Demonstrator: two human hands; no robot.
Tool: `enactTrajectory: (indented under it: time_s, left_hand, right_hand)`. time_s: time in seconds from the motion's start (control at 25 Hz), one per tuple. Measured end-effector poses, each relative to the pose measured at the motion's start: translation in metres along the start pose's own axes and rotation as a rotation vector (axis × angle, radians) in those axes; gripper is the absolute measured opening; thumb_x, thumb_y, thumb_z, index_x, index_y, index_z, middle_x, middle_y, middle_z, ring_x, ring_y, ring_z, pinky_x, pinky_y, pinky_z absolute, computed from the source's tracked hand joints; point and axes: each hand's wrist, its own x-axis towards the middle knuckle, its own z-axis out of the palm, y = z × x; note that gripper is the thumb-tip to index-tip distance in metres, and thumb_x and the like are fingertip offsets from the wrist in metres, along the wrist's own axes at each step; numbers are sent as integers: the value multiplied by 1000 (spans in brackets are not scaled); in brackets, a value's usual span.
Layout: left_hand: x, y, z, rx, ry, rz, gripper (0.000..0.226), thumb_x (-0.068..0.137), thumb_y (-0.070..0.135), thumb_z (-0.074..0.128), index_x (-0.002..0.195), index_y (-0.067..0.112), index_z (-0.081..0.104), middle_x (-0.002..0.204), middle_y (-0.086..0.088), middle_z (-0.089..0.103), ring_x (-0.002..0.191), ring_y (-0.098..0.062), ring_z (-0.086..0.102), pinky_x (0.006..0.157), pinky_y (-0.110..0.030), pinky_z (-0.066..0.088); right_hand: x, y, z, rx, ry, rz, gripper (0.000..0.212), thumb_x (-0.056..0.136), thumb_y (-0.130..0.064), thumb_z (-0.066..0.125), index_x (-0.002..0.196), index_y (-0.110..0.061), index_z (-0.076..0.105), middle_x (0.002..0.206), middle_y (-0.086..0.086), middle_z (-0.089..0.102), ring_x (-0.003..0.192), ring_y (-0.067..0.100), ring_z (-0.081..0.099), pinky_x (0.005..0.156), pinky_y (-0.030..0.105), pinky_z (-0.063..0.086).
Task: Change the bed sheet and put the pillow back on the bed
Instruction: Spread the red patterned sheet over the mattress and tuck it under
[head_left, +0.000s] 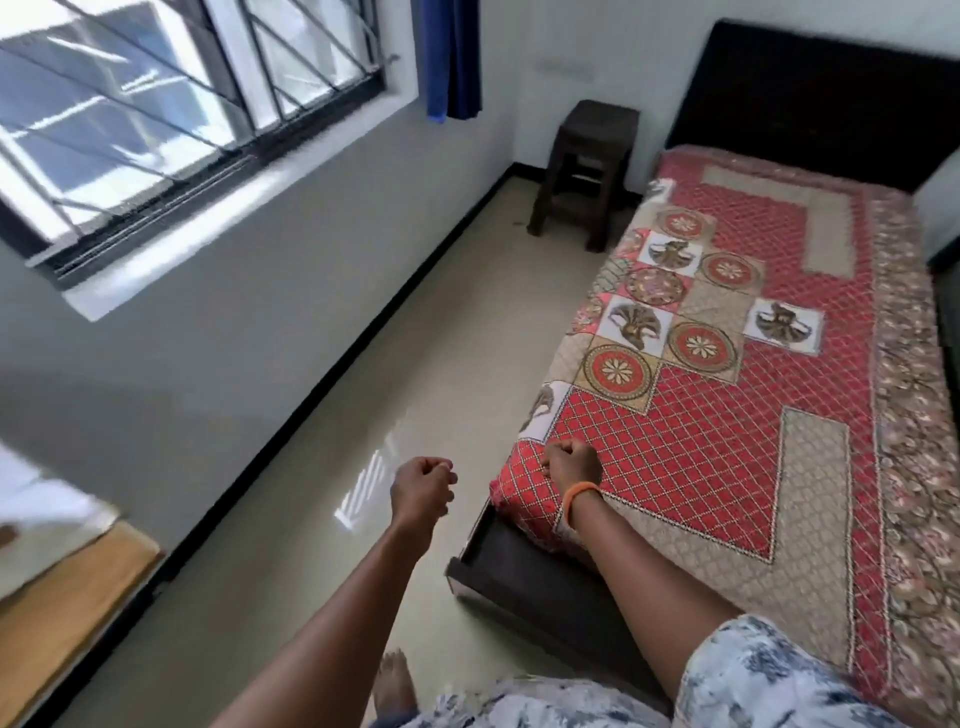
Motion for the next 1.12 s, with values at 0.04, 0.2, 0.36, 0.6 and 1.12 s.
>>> enactTrajectory:
  time_s: [0.04,0.2,0.36,0.6,1.12]
  left_hand:
    - [18,10,-10,43,-51,-2,18,94,10,52,84,16,65,81,-6,67,62,-20,55,56,-27,42]
    - [91,53,-16,191,-213,-9,20,91,5,49,77,11,61,76,-8,63,56,-19,50,50,-23,36]
    - [151,88,13,273,-400,-35,21,91,1,46,77,10,59,75,-10,55,55,-20,47,51,-23,32]
    - [252,149,39,451,-522,-102,14,95,4,50,89,10,61,78,-6,57,53,-17,50,48,-19,34]
    - [464,122,244,953,-807,-189,13,90,21,61,102,19,66,88,-3,65,71,-19,63,61,-28,55]
  right_hand:
    - [0,-9,11,8,31,19,16,84,-11,55,72,-17,63,83,13,73,77,30,67,72,43,57]
    - [18,-42,43,72,155,96,16,87,-16,54,75,-22,63,84,8,72,79,29,69,74,43,58]
    - [56,-39,52,149,281,224,14,88,-13,58,81,-23,62,88,8,71,81,25,69,67,36,58]
    - [167,-24,91,214,335,498,20,78,-19,57,74,-2,66,79,18,71,77,32,69,61,38,51]
    - [287,21,163,-145,721,614,61,95,-34,55,145,-5,38,151,21,36,139,36,36,110,49,34]
